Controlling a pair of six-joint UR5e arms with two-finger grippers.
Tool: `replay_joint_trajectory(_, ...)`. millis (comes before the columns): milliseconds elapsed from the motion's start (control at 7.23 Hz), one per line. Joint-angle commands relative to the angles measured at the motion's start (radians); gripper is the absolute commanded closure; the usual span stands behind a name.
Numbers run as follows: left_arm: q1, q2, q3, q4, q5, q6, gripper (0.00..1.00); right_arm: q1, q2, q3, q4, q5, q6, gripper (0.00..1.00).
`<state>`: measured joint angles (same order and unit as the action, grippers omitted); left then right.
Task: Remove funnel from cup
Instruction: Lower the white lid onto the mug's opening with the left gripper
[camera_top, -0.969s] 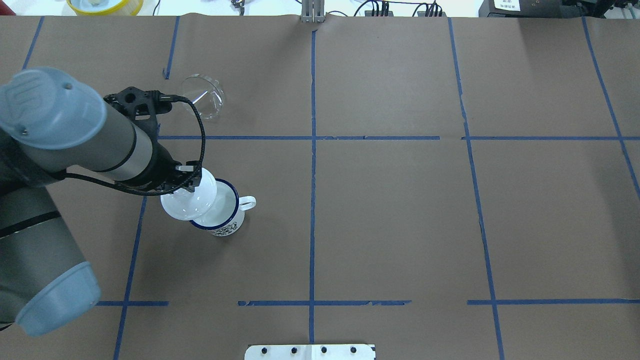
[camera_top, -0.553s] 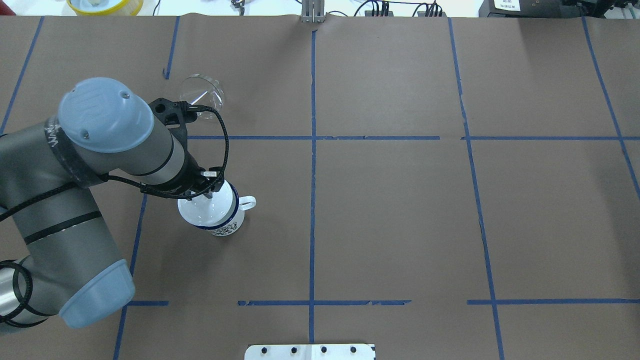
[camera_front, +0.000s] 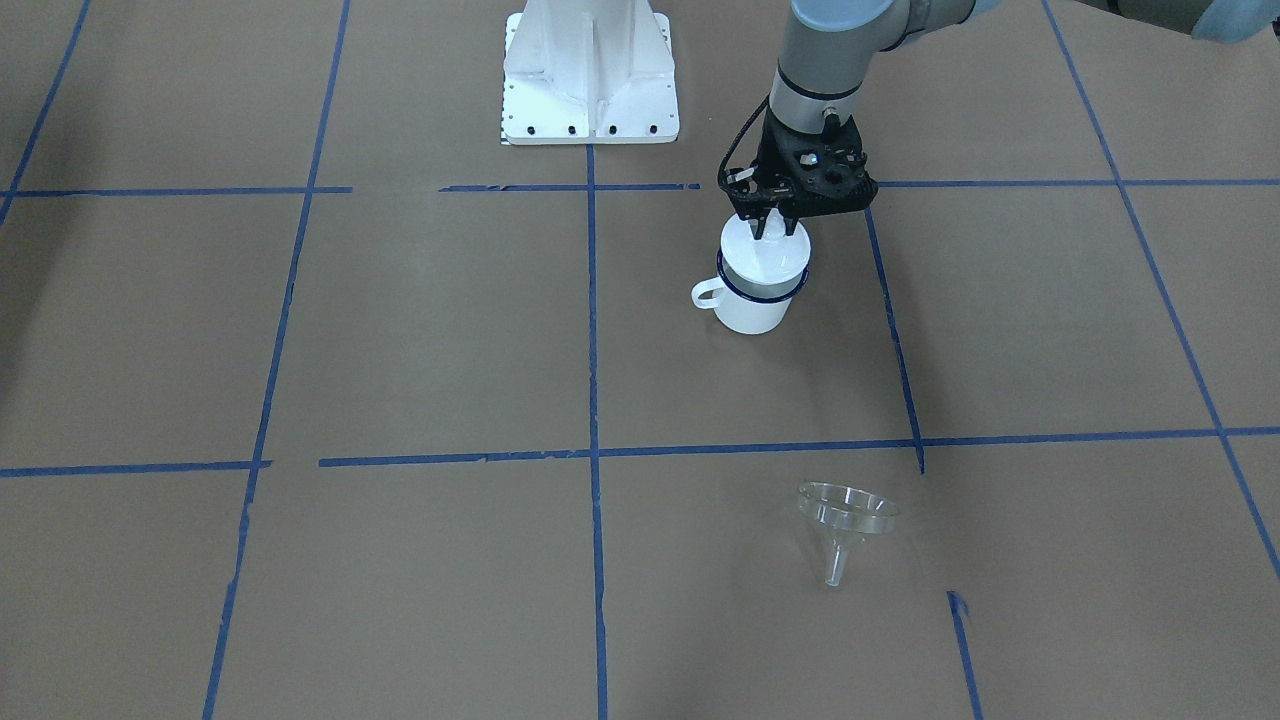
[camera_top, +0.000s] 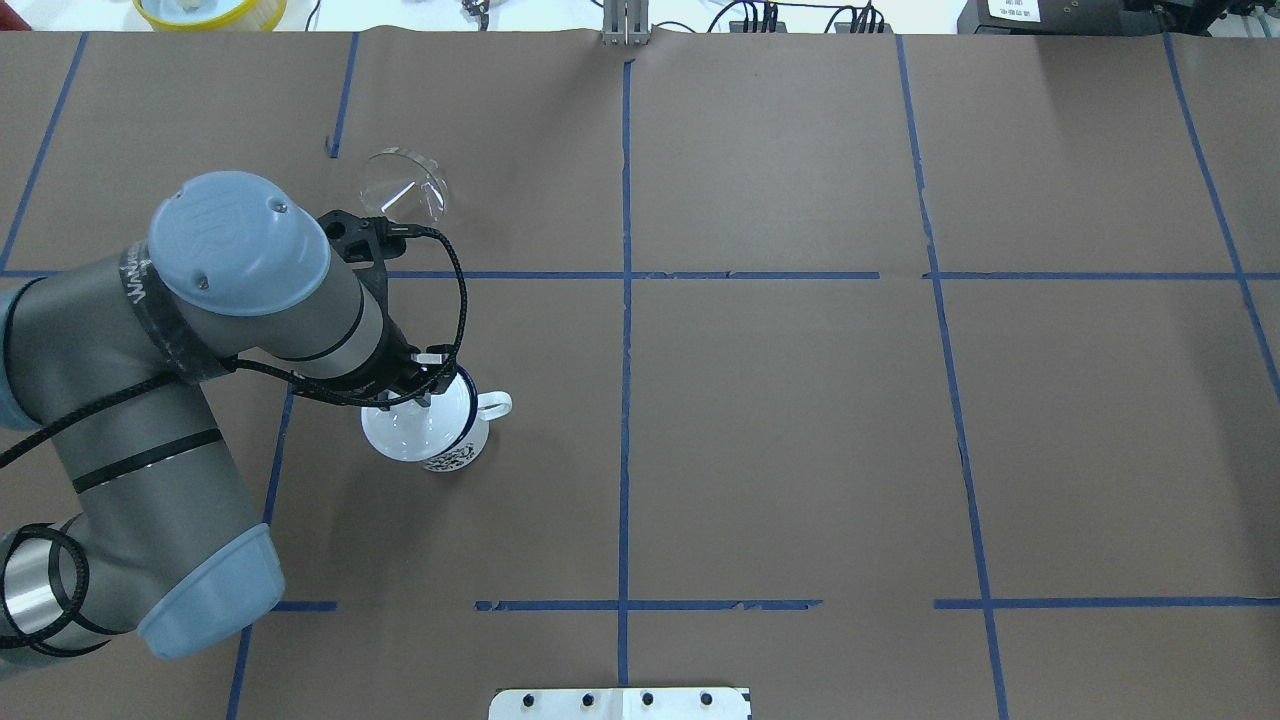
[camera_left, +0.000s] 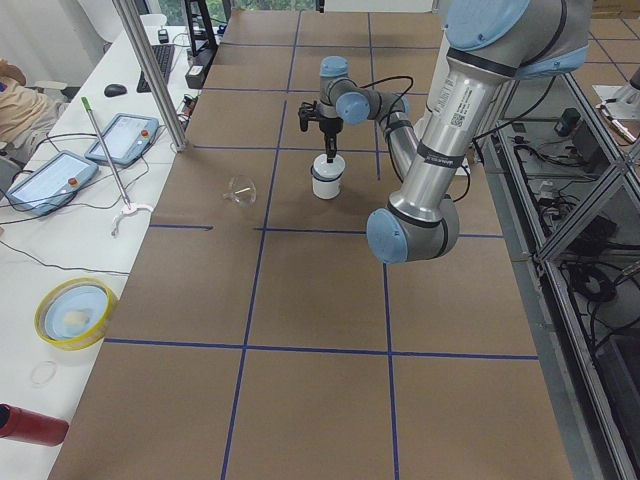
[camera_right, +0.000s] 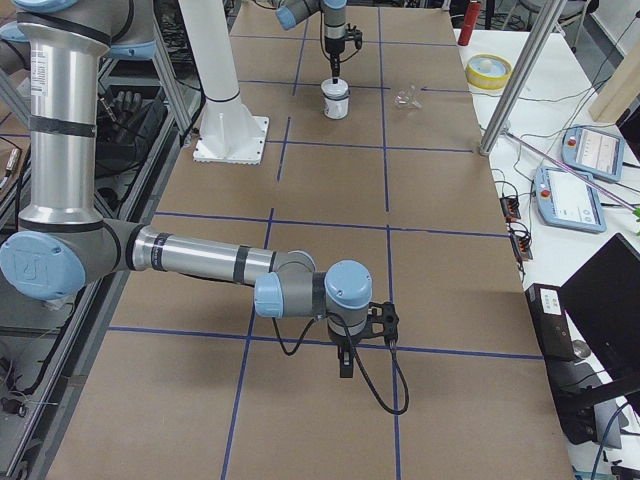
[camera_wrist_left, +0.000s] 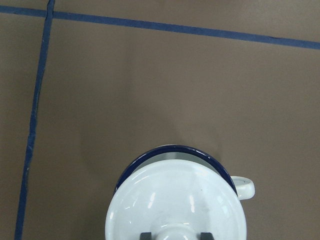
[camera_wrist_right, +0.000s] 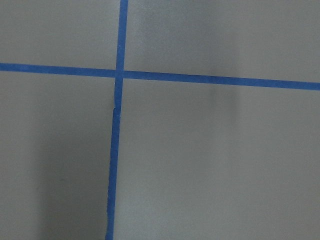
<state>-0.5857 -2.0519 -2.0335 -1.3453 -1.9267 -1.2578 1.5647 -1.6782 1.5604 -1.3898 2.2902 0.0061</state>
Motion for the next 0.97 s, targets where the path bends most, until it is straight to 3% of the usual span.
replay_joint_trajectory(0,0.003,-0.001,0.004,0.000,0.000,0.001,1.00,0.000,0.000,0.000,0.000,0.000,0.000,0.00)
replay_joint_trajectory(830,0.003,-0.019,0.042,-0.003,0.000,0.005,1.00,0.000,0.000,0.000,0.000,0.000,0.000,0.00)
